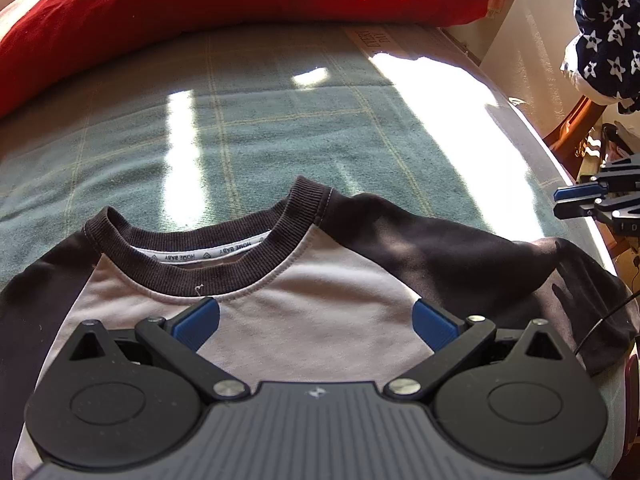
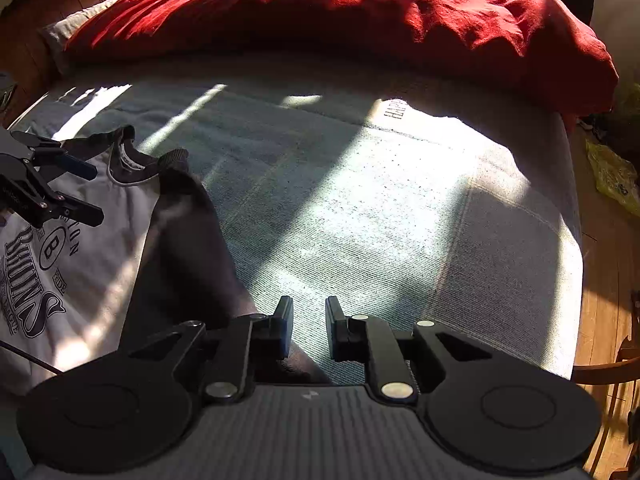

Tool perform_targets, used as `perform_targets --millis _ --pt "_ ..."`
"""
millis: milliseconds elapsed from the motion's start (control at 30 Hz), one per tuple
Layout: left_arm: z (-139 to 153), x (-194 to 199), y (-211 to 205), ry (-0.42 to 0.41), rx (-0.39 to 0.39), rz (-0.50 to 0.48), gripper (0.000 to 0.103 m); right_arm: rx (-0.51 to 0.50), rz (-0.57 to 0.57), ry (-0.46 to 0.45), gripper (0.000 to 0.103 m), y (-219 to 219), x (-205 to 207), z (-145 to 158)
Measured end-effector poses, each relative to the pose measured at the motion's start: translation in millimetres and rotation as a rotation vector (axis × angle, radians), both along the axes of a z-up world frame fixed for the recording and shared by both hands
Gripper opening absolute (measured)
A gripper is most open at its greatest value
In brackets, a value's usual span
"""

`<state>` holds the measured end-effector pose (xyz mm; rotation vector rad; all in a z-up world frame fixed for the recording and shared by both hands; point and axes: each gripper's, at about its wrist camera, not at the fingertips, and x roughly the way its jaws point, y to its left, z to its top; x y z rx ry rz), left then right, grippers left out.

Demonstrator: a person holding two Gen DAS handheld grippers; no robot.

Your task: Fold clothes

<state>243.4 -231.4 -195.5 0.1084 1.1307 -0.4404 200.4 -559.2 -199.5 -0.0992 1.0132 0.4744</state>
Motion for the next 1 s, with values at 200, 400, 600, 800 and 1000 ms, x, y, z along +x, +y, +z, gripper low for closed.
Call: perform_targets --millis 200,400,600,800,1000 --pt "2 -1 26 -0.011 0.000 0.056 0.102 0.111 0.159 -0.011 0.030 68 50 -18" --pt "1 -5 64 -0.010 0.004 0.134 0.102 0.185 0.242 0.006 0.049 125 89 -38" --pt "4 -10 105 -0.048 0.012 0.169 0.102 0.223 0.287 0.125 0.049 159 110 -57" --pt "9 30 137 -0.239 0.074 -0.067 0.089 0.213 0.289 0.161 0.049 163 113 -55" --pt "-14 92 143 -0.113 0.101 -0.406 0.052 0.247 0.240 0.190 0.049 160 116 -57"
